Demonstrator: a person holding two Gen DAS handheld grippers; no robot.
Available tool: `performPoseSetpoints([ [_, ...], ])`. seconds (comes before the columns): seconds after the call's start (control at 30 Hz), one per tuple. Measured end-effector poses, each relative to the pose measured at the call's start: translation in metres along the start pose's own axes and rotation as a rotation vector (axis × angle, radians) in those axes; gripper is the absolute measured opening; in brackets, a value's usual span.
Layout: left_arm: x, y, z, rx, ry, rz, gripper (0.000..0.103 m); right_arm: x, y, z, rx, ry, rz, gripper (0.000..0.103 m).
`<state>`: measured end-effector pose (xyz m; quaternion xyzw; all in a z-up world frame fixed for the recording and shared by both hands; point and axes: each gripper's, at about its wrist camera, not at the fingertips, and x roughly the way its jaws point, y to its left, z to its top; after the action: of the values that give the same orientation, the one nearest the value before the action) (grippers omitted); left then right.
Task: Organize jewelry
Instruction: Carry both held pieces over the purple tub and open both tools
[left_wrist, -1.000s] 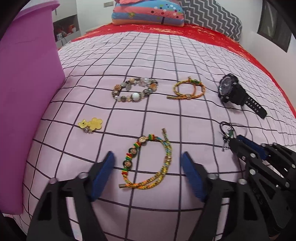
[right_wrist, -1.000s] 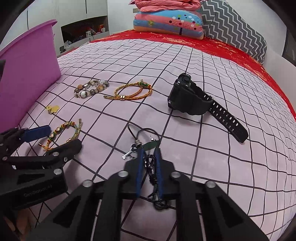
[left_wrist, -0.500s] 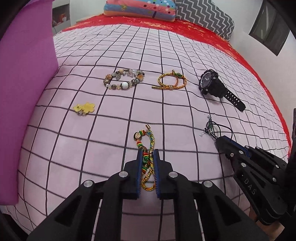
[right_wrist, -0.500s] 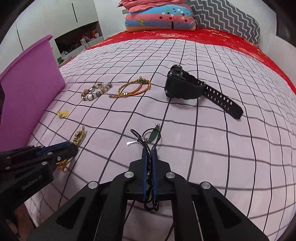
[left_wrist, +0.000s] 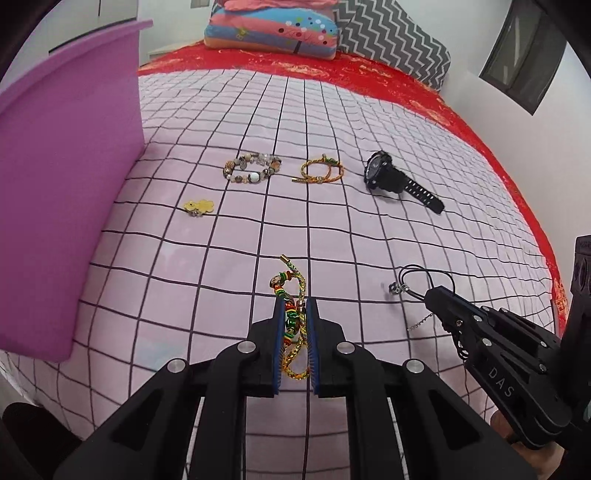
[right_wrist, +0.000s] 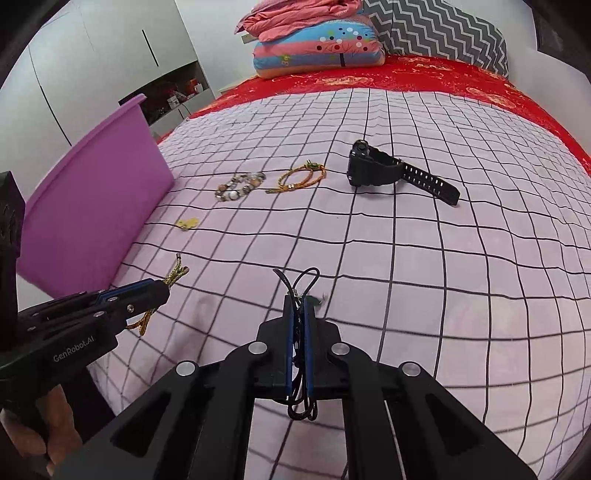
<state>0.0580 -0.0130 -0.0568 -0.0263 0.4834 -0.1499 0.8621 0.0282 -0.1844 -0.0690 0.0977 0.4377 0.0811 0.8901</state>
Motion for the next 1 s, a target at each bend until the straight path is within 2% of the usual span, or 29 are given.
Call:
performPoseSetpoints([
  [0.23, -0.052, -0.002, -0.006, 0.018, -0.076, -0.008, 0.011, -0.037, 0.024, -0.004, -0.018, -0.053, 0.025, 0.005],
  [0.57, -0.118, 0.006, 0.0, 0.05, -0.179, 0.005, 0.011, -0.089, 0.07, 0.012, -0.059, -0.16, 0.082, 0.005],
  [0.77, -0.159, 0.031, 0.018, 0.052, -0.257, 0.031, 0.012, -0.106, 0.107, 0.031, -0.102, -0.205, 0.135, 0.005],
  [1.0, -0.196, 0.081, 0.043, 0.024, -0.327, 0.083, 0.012, -0.114, 0.164, 0.069, -0.158, -0.251, 0.215, 0.005],
])
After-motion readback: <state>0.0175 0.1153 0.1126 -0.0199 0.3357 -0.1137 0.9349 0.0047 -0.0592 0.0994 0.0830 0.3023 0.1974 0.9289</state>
